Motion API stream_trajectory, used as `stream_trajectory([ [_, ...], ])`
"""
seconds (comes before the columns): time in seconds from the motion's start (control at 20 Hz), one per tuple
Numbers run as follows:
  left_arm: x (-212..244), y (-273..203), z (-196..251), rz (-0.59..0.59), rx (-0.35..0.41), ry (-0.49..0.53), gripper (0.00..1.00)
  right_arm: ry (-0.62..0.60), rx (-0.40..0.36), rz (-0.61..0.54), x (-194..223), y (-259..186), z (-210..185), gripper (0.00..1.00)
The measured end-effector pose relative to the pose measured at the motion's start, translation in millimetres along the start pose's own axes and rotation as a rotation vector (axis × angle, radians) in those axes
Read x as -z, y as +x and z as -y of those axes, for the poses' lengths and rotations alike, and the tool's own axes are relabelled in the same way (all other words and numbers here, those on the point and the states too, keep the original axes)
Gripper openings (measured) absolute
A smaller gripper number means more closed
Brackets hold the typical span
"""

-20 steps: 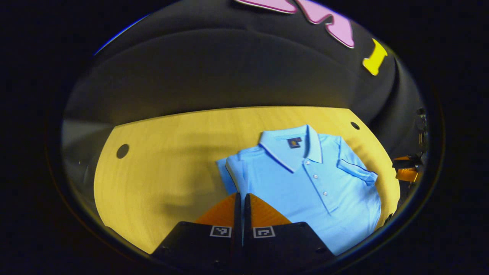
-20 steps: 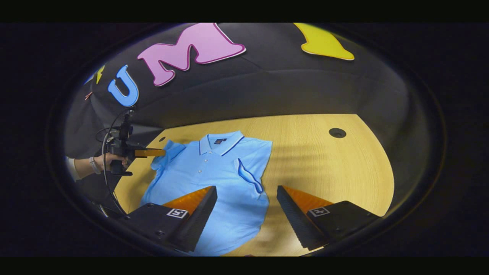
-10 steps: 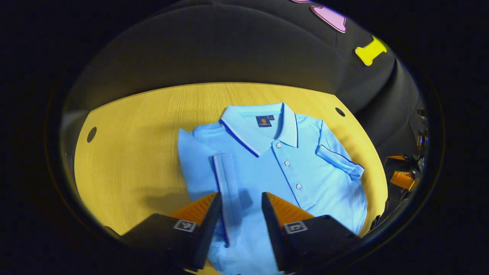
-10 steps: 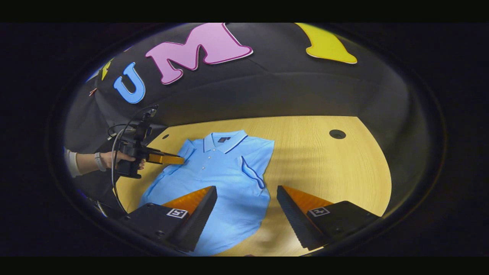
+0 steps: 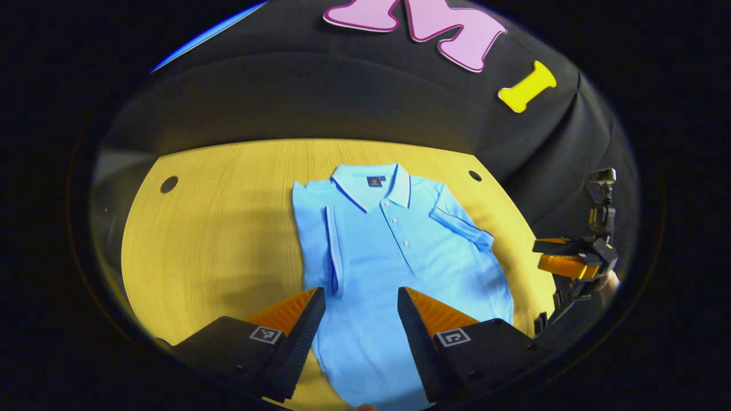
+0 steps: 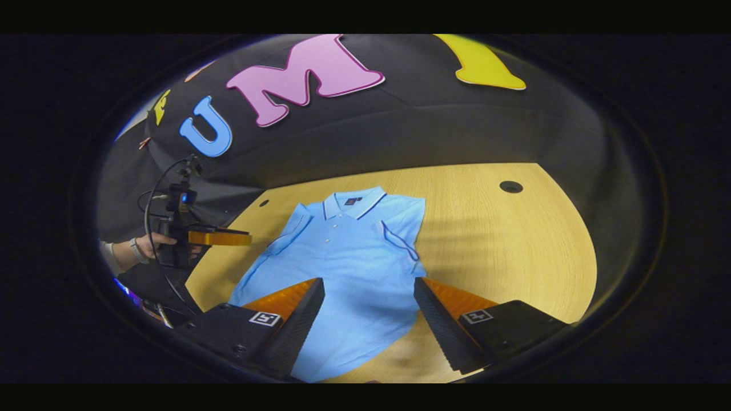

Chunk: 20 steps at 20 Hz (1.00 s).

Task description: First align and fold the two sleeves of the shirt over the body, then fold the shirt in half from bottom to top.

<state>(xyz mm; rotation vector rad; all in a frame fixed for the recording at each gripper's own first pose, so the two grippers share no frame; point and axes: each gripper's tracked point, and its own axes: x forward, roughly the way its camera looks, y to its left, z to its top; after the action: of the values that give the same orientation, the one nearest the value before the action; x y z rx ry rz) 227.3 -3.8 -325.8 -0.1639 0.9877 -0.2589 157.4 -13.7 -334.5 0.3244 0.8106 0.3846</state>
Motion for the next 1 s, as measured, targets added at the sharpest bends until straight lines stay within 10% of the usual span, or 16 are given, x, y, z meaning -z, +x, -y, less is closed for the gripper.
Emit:
stream_trajectory([
  [1.0, 257, -82, 15, -0.197, 0.102, -0.27, 0.83, 0.407, -0.046, -0.233, 230, -72, -68, 0.98],
])
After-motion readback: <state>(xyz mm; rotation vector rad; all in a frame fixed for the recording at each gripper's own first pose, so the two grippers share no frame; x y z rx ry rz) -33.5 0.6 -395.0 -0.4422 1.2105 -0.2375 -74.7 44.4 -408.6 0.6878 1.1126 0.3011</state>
